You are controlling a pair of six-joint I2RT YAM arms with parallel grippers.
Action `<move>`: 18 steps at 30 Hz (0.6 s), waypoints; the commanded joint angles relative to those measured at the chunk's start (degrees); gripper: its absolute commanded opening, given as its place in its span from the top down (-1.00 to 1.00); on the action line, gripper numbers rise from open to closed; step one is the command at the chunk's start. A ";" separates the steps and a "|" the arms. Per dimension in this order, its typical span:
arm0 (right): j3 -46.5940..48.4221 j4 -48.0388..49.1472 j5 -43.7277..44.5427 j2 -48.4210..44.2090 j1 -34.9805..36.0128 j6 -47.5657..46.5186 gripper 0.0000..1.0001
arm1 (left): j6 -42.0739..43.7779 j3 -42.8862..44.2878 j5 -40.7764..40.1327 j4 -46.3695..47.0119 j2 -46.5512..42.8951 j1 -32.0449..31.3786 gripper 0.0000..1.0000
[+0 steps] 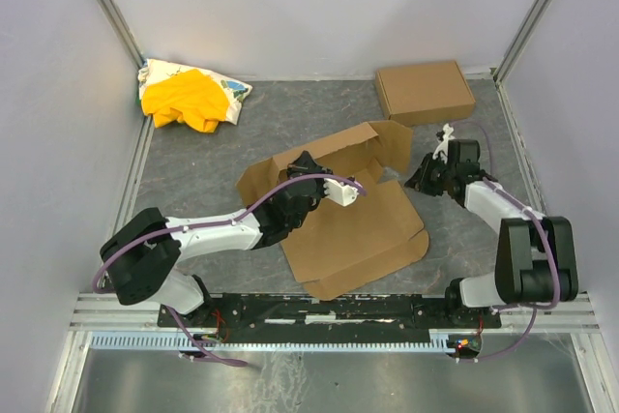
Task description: Fold the paper box
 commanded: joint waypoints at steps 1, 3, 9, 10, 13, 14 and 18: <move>6.54 -5.21 3.05 -7.12 -0.07 -2.81 0.65 | -0.88 -0.58 0.49 1.51 -1.37 -0.44 0.94; 8.62 -7.62 5.73 -8.86 -0.17 -3.91 0.65 | -0.92 -0.58 0.53 1.52 -1.43 -0.52 0.94; 13.96 -9.11 9.42 -7.07 -0.82 -5.25 0.65 | -1.08 -1.00 0.49 1.56 -1.88 -0.72 0.94; 14.71 -8.98 9.74 -6.24 -0.81 -5.30 0.65 | -1.14 -1.09 0.46 1.52 -1.99 -0.80 0.94; 17.18 -8.52 9.60 -3.12 -0.94 -5.56 0.65 | -1.00 -1.10 0.38 1.52 -2.04 -0.89 0.94; 17.97 -8.70 9.35 -2.07 -0.95 -5.66 0.65 | -1.06 -1.04 0.32 1.52 -1.87 -0.80 0.94; 19.57 -9.31 5.08 -1.02 -0.82 -7.00 0.44 | -0.75 -0.14 -1.03 1.52 -0.60 -0.92 0.94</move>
